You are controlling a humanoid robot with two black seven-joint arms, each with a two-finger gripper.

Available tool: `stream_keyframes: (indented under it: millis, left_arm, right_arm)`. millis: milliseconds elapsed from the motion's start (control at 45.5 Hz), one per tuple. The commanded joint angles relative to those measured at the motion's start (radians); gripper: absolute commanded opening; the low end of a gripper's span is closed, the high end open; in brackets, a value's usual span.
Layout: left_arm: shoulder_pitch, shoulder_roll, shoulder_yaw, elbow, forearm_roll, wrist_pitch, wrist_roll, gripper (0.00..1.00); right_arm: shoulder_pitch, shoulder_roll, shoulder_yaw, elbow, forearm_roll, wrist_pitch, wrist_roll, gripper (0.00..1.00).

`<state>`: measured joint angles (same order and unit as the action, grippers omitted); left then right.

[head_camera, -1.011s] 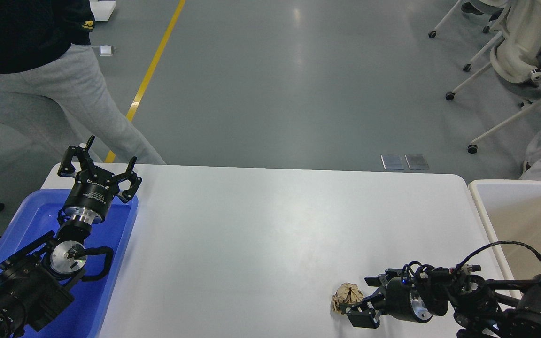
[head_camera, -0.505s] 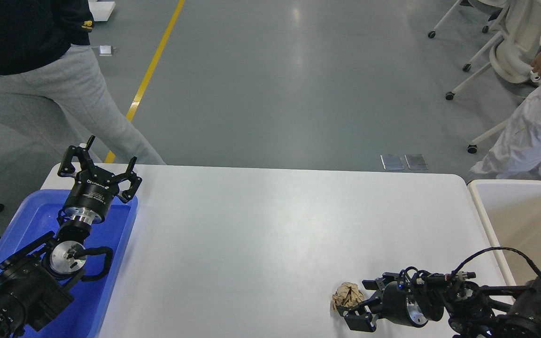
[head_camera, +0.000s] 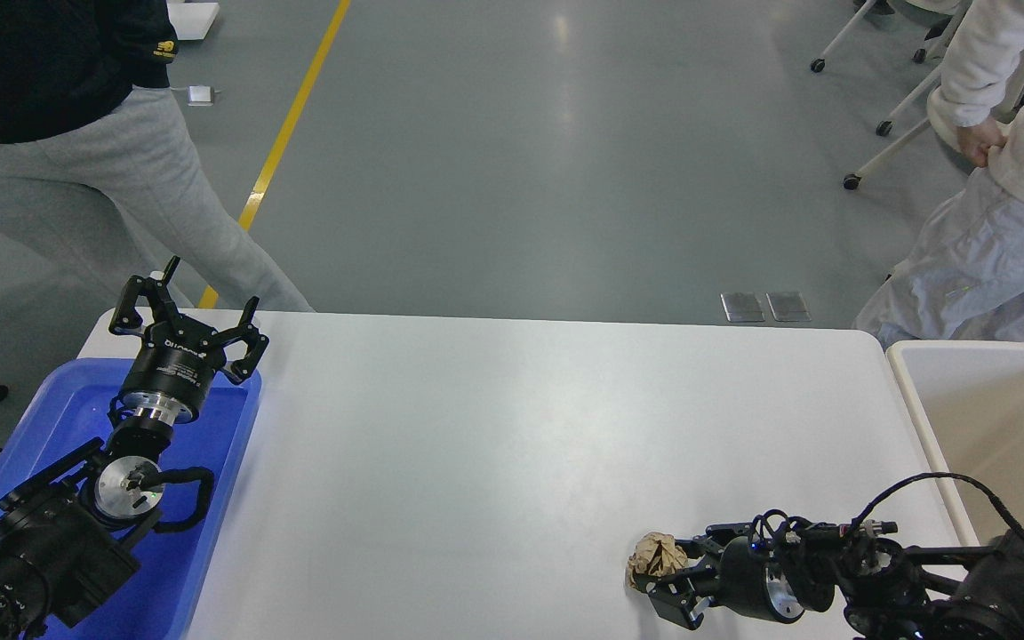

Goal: Tidy desktop
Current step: 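Lift the paper ball with the right gripper toward the white bin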

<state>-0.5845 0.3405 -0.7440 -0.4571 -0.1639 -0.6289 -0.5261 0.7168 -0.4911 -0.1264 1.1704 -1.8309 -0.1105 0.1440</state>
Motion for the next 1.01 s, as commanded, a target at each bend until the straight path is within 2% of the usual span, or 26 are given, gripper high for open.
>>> stream_keyframes:
  millis: [0,176,396,725,989]
  left_arm:
    - [0.0,-0.001,0.0,0.0,0.0,0.0,0.0,1.0]
    - [0.0,-0.001,0.0,0.0,0.001,0.0,0.0,1.0]
    - [0.0,0.0,0.0,0.0,0.001,0.0,0.0,1.0]
    - [0.0,0.0,0.0,0.0,0.001,0.0,0.0,1.0]
    - [0.0,0.0,0.0,0.0,0.0,0.0,0.0,1.0]
  right_arm:
    - [-0.004,0.003,0.001,-0.02,0.005,-0.005,0.014,0.01]
    - [0.007,-0.01,0.016,-0.006,0.021,-0.021,0.017,0.0]
    - [0.044,-0.104,0.021,0.103,0.139,-0.002,0.006,0.0]
    - [0.295,-0.36,0.024,0.351,0.403,0.143,-0.018,0.0]
    - [0.523,-0.469,0.025,0.376,0.567,0.279,-0.018,0.0]
